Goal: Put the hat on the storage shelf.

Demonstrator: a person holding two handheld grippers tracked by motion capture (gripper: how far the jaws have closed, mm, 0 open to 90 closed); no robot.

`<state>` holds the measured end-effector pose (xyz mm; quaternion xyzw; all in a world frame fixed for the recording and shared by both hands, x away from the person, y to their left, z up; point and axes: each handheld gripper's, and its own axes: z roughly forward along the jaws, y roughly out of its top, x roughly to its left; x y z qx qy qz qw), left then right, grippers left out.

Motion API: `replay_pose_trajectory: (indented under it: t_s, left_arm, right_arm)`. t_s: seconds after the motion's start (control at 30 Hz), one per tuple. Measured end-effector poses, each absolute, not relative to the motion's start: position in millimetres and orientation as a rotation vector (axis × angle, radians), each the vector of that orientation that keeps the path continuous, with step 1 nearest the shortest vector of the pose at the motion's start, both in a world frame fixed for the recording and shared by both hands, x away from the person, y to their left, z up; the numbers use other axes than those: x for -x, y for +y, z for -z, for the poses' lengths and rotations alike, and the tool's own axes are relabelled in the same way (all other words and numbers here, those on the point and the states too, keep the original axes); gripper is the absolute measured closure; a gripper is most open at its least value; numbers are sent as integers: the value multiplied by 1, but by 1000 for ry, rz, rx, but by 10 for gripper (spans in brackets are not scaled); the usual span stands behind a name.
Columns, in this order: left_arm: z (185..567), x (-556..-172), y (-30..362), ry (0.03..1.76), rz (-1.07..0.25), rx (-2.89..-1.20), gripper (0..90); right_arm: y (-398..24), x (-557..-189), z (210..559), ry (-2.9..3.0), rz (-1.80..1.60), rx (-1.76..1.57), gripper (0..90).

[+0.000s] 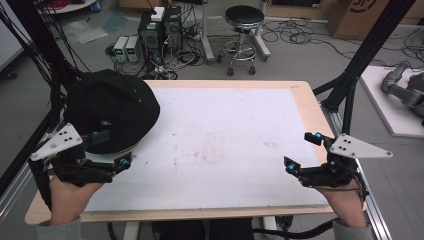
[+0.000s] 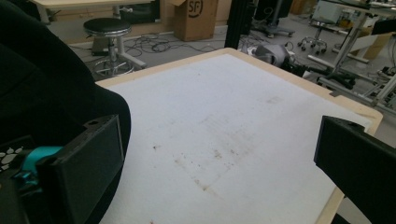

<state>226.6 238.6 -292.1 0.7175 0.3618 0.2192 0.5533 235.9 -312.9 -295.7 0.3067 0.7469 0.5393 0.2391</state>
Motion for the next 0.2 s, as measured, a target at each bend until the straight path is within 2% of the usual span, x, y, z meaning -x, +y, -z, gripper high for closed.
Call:
replay_pose_trajectory:
  t_s: [0.2]
  left_arm:
    - [292,-223,234,860,-528,-1687,17]
  right_arm:
    - [-312,-236,297,2045,-1461,-842,33]
